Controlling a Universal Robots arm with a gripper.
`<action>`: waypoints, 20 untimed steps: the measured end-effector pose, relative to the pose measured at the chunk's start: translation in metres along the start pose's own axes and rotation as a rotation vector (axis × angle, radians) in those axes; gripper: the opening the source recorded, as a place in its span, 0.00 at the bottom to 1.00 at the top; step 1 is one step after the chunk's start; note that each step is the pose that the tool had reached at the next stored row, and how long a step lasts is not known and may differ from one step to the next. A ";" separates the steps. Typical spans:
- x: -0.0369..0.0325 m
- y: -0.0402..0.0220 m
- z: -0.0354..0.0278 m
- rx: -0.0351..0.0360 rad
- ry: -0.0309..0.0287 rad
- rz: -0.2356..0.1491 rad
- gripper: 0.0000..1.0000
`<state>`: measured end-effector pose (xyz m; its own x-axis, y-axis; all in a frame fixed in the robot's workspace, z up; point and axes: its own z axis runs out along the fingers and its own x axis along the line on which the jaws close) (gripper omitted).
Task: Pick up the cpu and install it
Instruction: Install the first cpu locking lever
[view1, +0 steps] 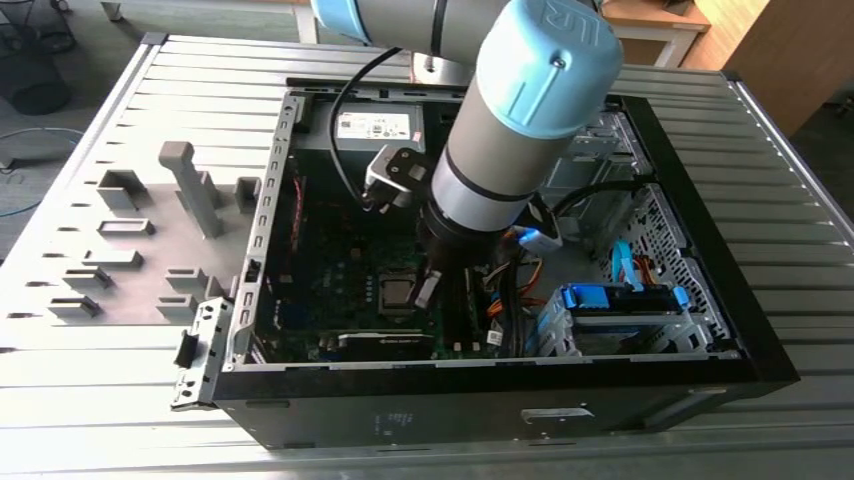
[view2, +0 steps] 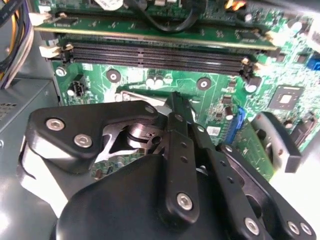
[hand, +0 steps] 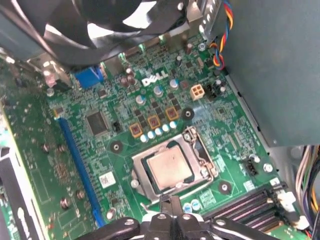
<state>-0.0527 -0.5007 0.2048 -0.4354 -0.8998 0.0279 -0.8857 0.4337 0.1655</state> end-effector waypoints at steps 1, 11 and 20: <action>0.0004 0.0016 0.0003 0.0001 -0.0005 0.001 0.11; 0.0023 0.0053 0.0015 0.0011 -0.0026 0.028 0.11; 0.0019 0.0032 0.0016 0.0013 -0.0041 0.044 0.11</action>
<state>-0.0566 -0.5009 0.2038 -0.4749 -0.8795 0.0311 -0.8658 0.4732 0.1629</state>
